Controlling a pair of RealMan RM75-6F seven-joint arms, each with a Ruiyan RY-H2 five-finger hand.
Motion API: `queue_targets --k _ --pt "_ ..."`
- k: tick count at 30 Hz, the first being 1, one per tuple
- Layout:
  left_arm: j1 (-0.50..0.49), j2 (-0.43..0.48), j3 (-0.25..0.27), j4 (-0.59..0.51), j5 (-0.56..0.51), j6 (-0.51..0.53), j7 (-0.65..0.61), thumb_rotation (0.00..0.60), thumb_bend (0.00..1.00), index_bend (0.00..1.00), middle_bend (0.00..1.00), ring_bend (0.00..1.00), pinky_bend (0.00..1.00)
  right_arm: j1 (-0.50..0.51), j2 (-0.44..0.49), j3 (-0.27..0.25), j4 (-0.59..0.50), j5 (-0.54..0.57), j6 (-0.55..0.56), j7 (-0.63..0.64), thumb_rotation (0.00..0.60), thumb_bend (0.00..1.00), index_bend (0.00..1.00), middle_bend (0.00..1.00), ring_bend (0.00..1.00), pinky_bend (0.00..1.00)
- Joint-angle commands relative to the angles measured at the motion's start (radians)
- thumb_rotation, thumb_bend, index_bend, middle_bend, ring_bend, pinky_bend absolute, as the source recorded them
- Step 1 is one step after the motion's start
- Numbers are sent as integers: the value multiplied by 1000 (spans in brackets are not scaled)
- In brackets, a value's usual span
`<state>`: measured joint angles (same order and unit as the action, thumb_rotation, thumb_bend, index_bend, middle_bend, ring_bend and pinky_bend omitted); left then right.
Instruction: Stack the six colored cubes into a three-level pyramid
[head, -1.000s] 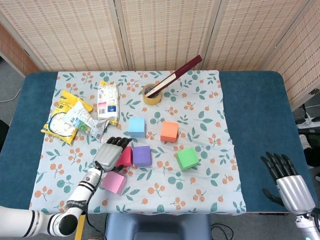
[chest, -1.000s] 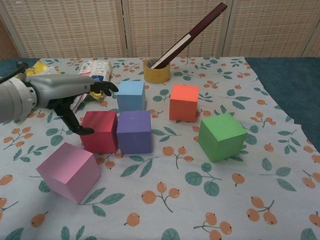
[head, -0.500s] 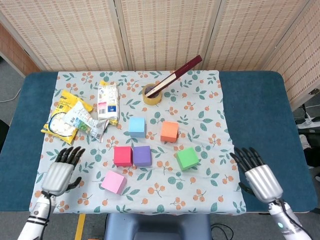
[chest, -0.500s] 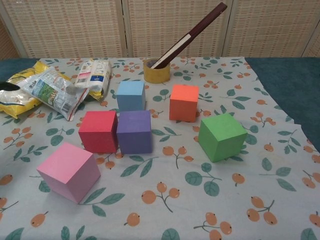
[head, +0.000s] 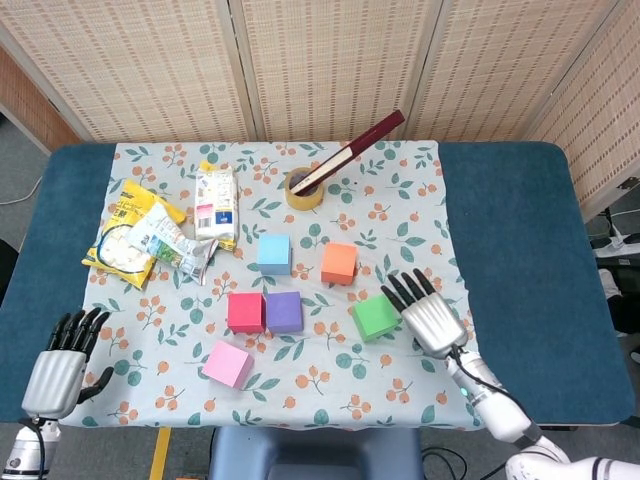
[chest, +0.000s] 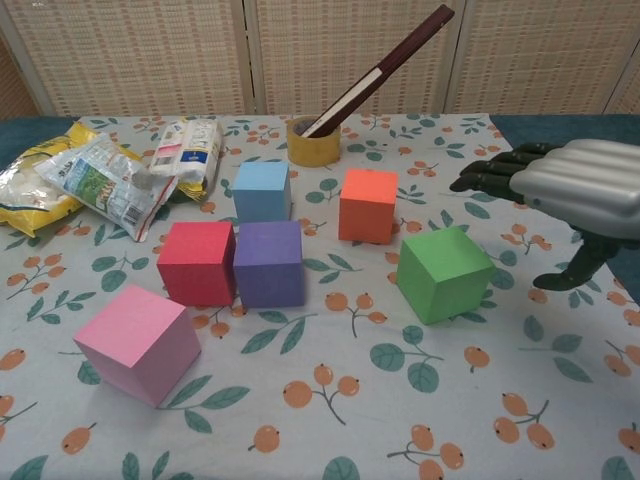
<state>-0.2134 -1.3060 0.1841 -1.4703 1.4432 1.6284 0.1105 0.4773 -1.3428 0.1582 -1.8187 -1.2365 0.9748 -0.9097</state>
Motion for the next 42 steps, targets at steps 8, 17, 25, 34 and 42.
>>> queue_targets --k 8,17,25,34,42 --pt "19 18 -30 -15 17 -32 -9 600 317 0 35 0 44 137 -129 26 14 261 12 -193 600 99 69 0 0 0" --pt "31 44 -52 -32 43 -84 -60 600 316 0 34 0 44 223 -186 12 57 452 69 -248 600 120 364 0 0 0" --pt "43 56 -74 -38 59 -104 -66 600 316 0 34 0 45 236 -197 6 39 456 145 -181 600 190 644 77 0 33" --pt "57 84 -88 -53 86 -110 -112 600 316 0 34 0 45 304 -164 125 -185 720 298 -230 600 241 705 131 0 74" --pt "73 103 -100 -73 93 -113 -113 600 316 0 32 0 46 454 -281 194 -212 868 492 -359 600 240 705 131 0 74"
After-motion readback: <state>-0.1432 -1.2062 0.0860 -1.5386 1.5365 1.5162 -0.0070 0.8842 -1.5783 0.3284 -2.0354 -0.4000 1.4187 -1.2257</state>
